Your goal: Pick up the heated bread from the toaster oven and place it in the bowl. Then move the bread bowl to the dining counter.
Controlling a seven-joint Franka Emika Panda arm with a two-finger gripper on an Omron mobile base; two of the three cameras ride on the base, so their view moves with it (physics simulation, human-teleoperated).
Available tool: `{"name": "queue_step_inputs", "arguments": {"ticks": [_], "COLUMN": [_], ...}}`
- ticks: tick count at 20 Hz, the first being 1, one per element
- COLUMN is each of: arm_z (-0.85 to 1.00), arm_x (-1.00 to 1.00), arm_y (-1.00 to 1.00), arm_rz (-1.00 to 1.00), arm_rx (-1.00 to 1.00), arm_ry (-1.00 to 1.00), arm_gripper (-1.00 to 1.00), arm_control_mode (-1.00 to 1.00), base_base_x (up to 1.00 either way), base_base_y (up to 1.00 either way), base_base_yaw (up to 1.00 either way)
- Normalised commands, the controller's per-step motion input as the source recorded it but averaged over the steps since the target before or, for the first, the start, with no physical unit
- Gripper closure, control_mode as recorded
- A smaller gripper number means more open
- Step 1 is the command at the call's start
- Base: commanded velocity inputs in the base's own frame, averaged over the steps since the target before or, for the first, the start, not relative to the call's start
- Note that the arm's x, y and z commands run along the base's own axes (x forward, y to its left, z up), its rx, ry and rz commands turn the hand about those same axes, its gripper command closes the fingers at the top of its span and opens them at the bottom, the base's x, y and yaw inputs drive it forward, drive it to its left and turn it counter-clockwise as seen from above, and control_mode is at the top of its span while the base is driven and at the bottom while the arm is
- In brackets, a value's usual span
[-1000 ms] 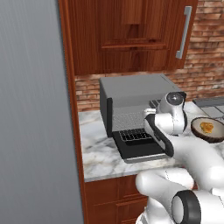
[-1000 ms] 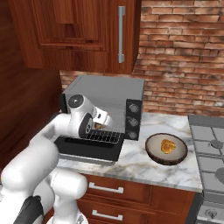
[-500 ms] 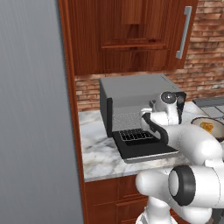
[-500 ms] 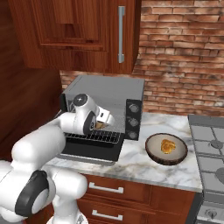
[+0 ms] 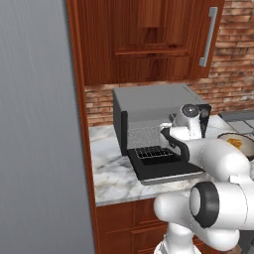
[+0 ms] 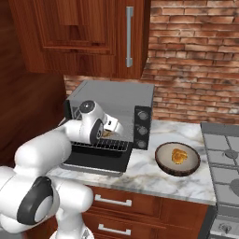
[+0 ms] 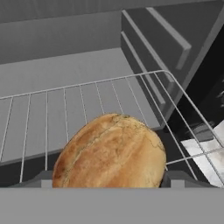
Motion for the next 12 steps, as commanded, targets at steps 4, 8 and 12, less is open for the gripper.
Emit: {"name": "queue_step_inputs", "arguments": {"ticks": [4,8,12], "arm_z": [0.0,0.12,0.48], "arm_x": [-0.77,-1.0,-1.0], "arm_y": [0.0,0.0,0.0], "arm_rz": [0.0,0.0,0.0], "arm_rx": [0.0,0.0,0.0], "arm_ry": [0.0,0.0,0.0], "arm_gripper": [1.0,1.0,1.0], "arm_control_mode": [-1.0,-1.0,-1.0], "base_base_x": [0.0,0.0,0.0], "base_base_y": [0.0,0.0,0.0], "base_base_yaw": [0.0,0.0,0.0]}}
